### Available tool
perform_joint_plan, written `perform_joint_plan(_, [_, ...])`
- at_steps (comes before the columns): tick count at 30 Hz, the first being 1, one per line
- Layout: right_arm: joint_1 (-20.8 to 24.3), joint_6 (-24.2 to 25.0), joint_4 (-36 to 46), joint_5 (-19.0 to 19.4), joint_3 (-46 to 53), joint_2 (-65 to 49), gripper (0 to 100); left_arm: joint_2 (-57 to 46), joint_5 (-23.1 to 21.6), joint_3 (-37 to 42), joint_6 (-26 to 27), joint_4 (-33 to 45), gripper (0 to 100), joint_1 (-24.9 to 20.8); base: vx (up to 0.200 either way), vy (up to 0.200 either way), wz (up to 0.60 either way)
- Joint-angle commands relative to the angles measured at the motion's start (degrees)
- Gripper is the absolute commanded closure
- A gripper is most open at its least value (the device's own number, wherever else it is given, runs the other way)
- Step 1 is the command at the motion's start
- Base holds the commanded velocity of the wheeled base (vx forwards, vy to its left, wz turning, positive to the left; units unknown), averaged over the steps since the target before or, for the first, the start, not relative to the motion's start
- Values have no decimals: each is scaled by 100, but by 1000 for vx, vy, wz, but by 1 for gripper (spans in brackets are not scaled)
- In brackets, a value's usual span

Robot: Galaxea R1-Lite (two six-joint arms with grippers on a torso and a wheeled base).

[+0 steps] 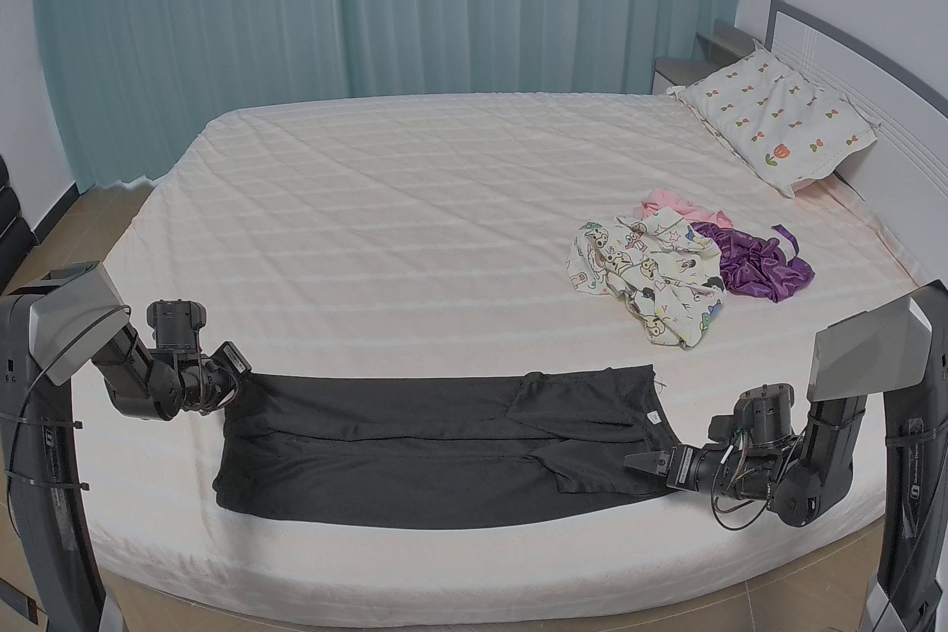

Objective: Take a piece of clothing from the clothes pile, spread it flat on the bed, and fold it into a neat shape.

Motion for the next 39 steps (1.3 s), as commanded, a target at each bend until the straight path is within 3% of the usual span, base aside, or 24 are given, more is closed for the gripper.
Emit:
perform_joint_plan(1, [4,0,-1,6,1,9,0,130,-17,5,-23,-213,100,65,0,0,0])
perform_joint_plan(18, [-4,0,-10,6,-17,0,0,226,-114,-4,-32,-266,100,74,0,0,0])
perform_joint_plan(19, [-13,18,-19,23,-35,-35,0,218,-123,-4,-32,-257,0,74,0,0,0])
perform_joint_plan(28, [-57,545,-616,-29,-237,-281,0,103,-246,40,-419,-222,0,162,0,0,0])
perform_joint_plan(33, [-66,572,-581,-47,-623,-175,0,-108,-738,101,-744,-169,0,258,0,0,0])
perform_joint_plan(39, [-22,581,-379,-64,-993,141,0,-108,-808,101,-840,-134,0,258,0,0,0])
